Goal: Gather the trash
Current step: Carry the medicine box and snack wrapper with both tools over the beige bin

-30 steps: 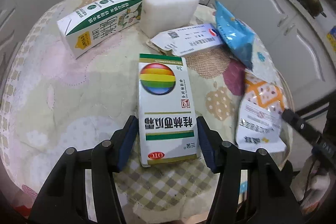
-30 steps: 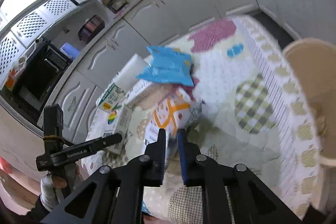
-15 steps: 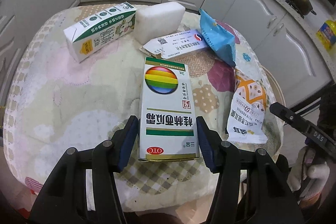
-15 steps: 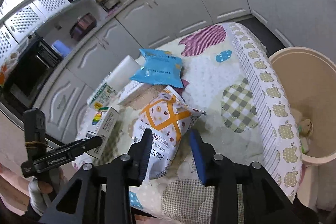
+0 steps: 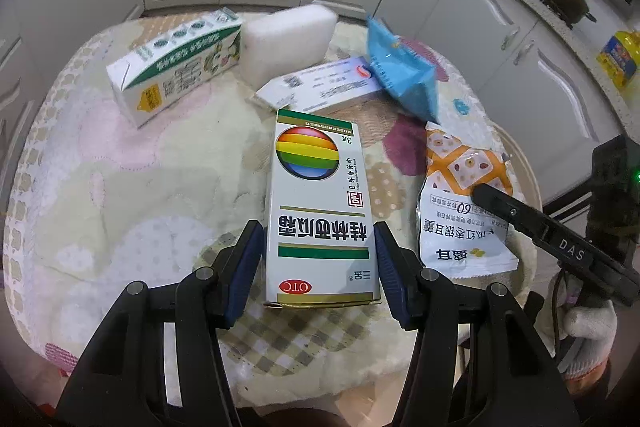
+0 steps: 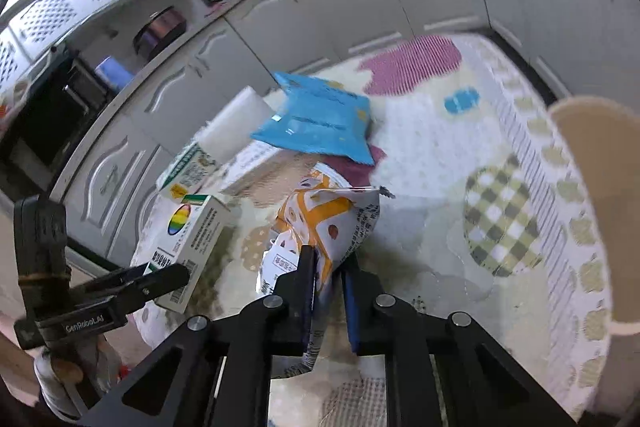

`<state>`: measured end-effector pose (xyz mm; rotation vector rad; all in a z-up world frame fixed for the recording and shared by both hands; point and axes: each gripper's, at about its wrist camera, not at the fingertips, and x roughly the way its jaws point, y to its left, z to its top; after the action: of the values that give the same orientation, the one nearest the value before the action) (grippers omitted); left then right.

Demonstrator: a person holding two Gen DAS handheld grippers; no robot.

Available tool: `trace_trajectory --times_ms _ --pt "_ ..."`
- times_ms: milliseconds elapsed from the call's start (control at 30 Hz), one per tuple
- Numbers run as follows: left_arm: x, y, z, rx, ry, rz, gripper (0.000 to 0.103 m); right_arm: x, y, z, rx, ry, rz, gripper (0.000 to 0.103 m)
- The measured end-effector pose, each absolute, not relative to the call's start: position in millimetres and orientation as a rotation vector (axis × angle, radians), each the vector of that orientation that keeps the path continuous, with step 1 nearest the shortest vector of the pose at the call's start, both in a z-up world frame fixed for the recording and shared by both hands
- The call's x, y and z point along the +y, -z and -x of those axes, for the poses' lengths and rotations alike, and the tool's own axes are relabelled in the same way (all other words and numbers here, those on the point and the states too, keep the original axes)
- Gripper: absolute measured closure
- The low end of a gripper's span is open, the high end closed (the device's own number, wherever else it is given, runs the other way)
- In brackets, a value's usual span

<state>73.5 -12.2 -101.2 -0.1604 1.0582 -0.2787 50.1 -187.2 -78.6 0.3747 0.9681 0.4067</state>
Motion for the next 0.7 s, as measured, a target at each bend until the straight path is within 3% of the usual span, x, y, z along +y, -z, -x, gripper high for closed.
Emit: trace_trajectory --times_ms 300,700 --pt "-39 67 -61 0.993 0.358 0.139 0.049 -196 34 -30 0.885 -0.371 -0.268 0.091" --pt "-134 53 -74 0.964 0.482 0.062 0.049 -246 14 -14 0.839 -0.19 -0.152 0.091"
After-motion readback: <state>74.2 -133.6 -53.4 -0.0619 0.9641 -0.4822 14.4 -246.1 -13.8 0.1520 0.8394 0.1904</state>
